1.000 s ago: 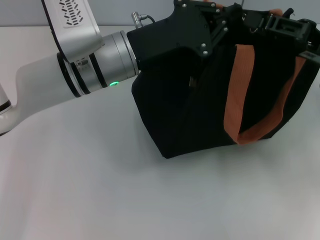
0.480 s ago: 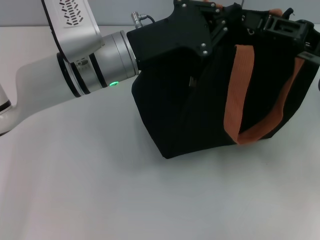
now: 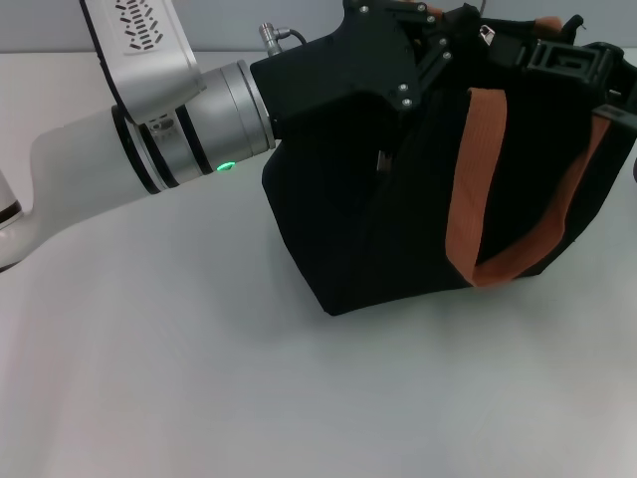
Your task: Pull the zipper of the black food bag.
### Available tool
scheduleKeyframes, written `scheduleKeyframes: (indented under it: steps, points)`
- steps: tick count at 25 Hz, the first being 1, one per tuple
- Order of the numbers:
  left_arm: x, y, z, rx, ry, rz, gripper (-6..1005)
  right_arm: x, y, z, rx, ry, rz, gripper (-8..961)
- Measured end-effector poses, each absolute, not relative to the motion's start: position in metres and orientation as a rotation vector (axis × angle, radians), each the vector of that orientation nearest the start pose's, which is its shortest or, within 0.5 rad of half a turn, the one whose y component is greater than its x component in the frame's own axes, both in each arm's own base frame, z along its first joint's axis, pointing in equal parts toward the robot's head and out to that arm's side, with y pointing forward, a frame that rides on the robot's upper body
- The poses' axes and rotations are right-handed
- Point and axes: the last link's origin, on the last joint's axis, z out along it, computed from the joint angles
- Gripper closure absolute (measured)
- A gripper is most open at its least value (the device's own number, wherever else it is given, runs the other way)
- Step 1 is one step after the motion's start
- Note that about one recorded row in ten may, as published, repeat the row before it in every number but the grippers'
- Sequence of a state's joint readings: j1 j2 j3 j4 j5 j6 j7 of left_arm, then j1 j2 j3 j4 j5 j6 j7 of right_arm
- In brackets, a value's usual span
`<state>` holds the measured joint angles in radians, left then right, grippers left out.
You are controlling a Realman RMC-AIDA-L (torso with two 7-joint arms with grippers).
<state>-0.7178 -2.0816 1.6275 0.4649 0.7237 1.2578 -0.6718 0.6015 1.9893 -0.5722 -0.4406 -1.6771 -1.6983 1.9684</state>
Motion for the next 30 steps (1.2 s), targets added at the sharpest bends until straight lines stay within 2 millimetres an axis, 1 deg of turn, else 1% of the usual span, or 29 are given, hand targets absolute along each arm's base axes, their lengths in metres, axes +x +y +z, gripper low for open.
scheduleKeyframes:
  steps: [4,9,11,13,15,17,18,19,21,23,24,29,30]
  points:
    - [-0.118,0.369,-0.062,-2.458,0.167,-1.164,967,0.234,0.349,0.046,-2.375,1.436,1.450,955]
    - [-0.120,0.368,-0.062,-2.456,0.159,-1.163,967,0.234,0.350,0.047,-2.377,1.406,1.451,955]
    - [-0.123,0.368,-0.062,-2.452,0.146,-1.166,966,0.229,0.354,0.045,-2.397,1.386,1.421,955]
    - [-0.126,0.367,-0.061,-2.443,0.126,-1.168,966,0.223,0.358,0.039,-2.427,1.352,1.394,955]
    - [-0.131,0.366,-0.060,-2.433,0.102,-1.170,966,0.218,0.360,0.032,-2.449,1.320,1.374,955]
    - [-0.136,0.364,-0.060,-2.425,0.080,-1.168,966,0.215,0.363,0.028,-2.464,1.309,1.352,955]
    - [-0.142,0.362,-0.059,-2.412,0.062,-1.161,966,0.213,0.364,0.026,-2.473,1.306,1.339,955]
    - [-0.142,0.362,-0.059,-2.412,0.062,-1.161,966,0.211,0.366,0.024,-2.483,1.304,1.326,955]
    - [-0.148,0.361,-0.058,-2.393,0.043,-1.158,966,0.207,0.369,0.020,-2.495,1.300,1.303,955]
    - [-0.159,0.357,-0.056,-2.359,0.015,-1.148,966,0.205,0.373,0.018,-2.497,1.297,1.279,955]
    - [-0.159,0.357,-0.056,-2.359,0.015,-1.148,966,0.204,0.375,0.017,-2.493,1.296,1.270,955]
    - [-0.175,0.352,-0.053,-2.315,-0.044,-1.139,966,0.196,0.383,0.008,-2.507,1.297,1.211,955]
    - [-0.175,0.352,-0.053,-2.315,-0.044,-1.139,966,0.194,0.384,0.006,-2.515,1.298,1.192,955]
